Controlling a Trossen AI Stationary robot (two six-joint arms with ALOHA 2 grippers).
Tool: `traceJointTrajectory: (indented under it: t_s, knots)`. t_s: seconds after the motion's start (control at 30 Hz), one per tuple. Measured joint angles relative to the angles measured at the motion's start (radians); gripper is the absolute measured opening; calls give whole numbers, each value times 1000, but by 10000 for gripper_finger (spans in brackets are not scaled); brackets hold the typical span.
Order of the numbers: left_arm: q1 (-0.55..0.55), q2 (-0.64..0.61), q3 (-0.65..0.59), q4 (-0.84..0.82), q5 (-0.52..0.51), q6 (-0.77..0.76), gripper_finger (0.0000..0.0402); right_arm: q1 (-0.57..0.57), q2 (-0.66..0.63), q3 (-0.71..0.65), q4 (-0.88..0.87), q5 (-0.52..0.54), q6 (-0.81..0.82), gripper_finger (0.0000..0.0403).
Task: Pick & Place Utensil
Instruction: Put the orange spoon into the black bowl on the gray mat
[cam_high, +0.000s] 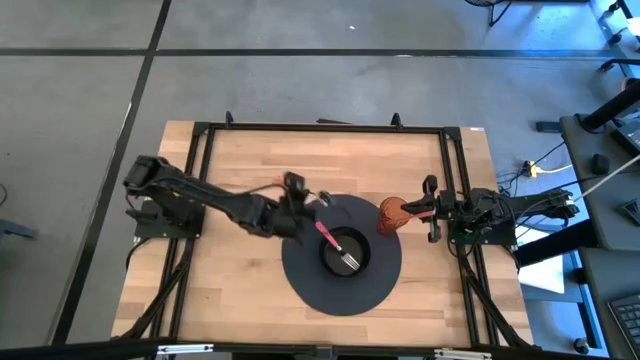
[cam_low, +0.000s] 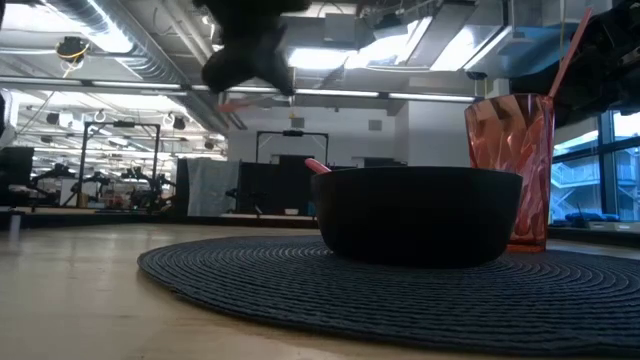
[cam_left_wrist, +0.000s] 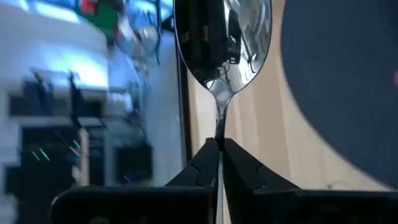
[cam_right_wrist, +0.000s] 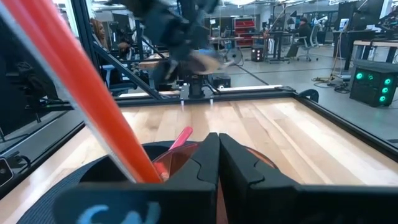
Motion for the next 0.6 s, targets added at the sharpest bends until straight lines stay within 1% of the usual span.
traceJointTrajectory:
  t_s: [0.07, 0.1, 0.27, 0.33, 0.4, 0.53, 0.6]
  knots:
    - [-31, 57, 73, 2, -14, 93, 4, 0, 2, 0, 1, 1, 0, 7]
    - [-43, 91, 110, 12, -15, 165, 4, 0, 3, 0, 1, 0, 0, 7]
    - [-50, 264, 229, 55, -20, 592, 3, 0, 6, 0, 0, -2, 0, 7]
    - [-45, 321, 249, 112, -35, 731, 3, 0, 6, 0, 1, -2, 0, 7]
    - [-42, 370, 252, 212, -60, 855, 3, 0, 6, 0, 0, -2, -2, 7]
    - [-48, 426, 254, 382, -78, 1124, 3, 0, 6, 0, 0, -2, -12, 7]
    - [-53, 447, 254, 412, -80, 1244, 3, 0, 6, 0, 1, -2, -20, 7]
